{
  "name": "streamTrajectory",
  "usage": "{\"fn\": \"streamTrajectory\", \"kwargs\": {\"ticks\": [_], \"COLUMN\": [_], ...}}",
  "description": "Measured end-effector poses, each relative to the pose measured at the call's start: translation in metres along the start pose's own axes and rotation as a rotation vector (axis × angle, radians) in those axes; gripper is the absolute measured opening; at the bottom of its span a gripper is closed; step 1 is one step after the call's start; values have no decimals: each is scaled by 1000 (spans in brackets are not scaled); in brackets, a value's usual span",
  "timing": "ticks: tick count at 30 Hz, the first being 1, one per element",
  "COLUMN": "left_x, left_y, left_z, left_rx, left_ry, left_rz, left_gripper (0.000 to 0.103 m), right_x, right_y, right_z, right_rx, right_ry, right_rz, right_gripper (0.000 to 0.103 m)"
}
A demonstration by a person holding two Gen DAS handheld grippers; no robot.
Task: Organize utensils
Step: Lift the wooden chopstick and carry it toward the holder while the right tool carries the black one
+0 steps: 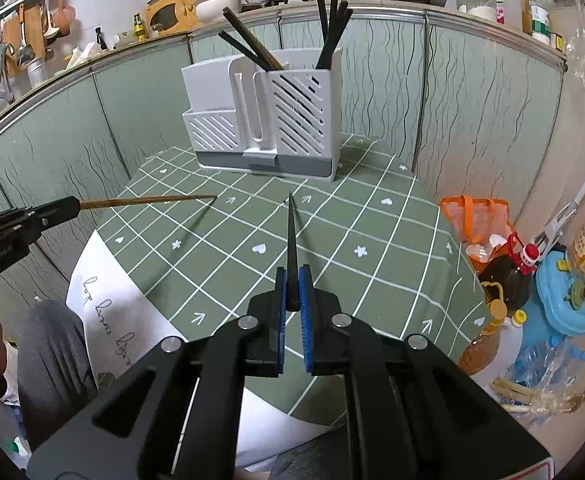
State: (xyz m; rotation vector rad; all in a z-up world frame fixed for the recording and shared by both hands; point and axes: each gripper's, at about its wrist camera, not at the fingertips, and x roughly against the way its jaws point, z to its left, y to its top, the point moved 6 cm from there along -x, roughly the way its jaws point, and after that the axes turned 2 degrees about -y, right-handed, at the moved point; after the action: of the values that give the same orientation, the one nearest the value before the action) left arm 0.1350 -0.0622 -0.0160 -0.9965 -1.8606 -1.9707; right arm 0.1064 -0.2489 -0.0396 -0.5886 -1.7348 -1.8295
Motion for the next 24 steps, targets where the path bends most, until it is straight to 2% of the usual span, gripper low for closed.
{"fn": "streamTrajectory", "kwargs": {"ticks": [24], "left_x": [20], "left_y": [51], "left_z": [-2], "left_rx": [-10], "left_ry": [-32], "left_rz": [-93], "left_gripper": [8], "right_x": [31], "right_y": [70], "right_z": [2], "right_rx": [0], "right_ry": [19], "right_rz": [-131], "right_gripper": [6]}}
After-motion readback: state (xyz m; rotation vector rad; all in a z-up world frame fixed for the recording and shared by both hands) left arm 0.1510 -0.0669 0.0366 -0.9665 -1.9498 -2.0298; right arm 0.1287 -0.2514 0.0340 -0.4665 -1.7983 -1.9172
